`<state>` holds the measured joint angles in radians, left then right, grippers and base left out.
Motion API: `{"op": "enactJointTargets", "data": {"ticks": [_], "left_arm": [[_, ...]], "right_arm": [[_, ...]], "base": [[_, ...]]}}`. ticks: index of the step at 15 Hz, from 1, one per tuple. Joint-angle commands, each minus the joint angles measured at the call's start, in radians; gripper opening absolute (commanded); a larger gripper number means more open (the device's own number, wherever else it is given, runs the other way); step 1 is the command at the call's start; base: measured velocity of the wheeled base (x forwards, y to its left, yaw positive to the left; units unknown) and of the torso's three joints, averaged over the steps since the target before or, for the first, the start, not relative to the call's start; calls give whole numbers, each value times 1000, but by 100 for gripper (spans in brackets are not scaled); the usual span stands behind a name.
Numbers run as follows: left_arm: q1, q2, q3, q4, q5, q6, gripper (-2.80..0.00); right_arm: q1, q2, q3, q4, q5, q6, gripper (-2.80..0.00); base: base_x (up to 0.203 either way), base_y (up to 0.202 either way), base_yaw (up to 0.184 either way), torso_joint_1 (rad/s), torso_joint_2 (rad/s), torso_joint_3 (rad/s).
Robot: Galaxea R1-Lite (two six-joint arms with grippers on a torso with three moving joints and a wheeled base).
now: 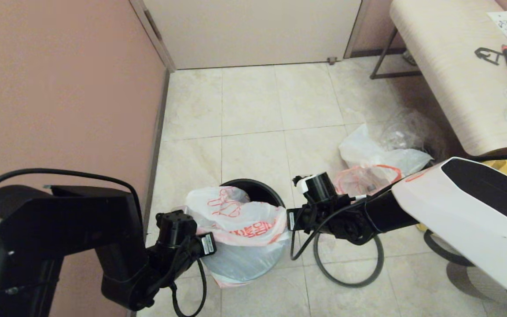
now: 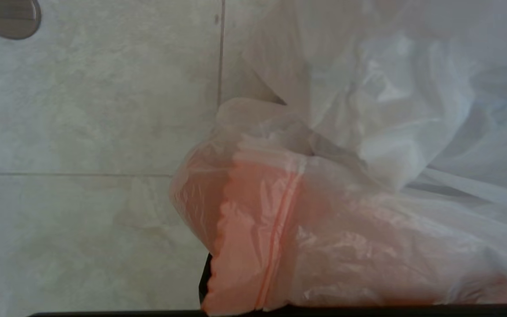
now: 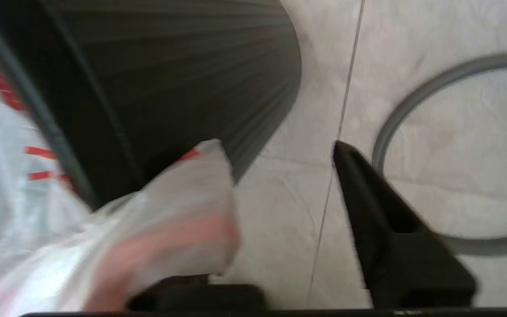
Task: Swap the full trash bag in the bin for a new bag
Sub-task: Put the new garbage bag on the trash can
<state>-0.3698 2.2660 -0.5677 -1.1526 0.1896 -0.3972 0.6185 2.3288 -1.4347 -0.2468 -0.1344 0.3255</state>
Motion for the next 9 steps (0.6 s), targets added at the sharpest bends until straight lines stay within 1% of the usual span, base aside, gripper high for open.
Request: {"op": "enactJointTargets", "data": {"ticks": [1,2,4,5,6,7,8,9], "left_arm": [[-1,-5,-8,-7,1,-2,-280],[2,6,-39,-2,4,-1,-280],[7,15,-88,43,38,0,-280],[8,10,-92,51,54,0,-280],[4,10,-93,47,86,1,-280],[-1,5,-92,43,121,1,-280],[-11,-17,-80,41,136,3,-280],[-20,-46,-64,41,146,3,-280]], "right_arm": [[4,-22,16,5,4,2,0],[7,-44,50,10,9,3,0],[9,-82,132,14,39,-10,0],[5,-94,176,8,44,-38,0],[1,-100,210,-8,38,-77,0],[-2,-98,227,-65,18,-101,0],[-3,-79,229,-139,1,-110,0],[-2,-68,228,-180,-6,-129,0]], "base": [[0,0,0,0,0,0],[0,0,0,0,0,0],[0,0,0,0,0,0],[0,0,0,0,0,0],[0,0,0,0,0,0],[0,0,0,0,0,0],[0,0,0,0,0,0],[0,0,0,0,0,0]]}}
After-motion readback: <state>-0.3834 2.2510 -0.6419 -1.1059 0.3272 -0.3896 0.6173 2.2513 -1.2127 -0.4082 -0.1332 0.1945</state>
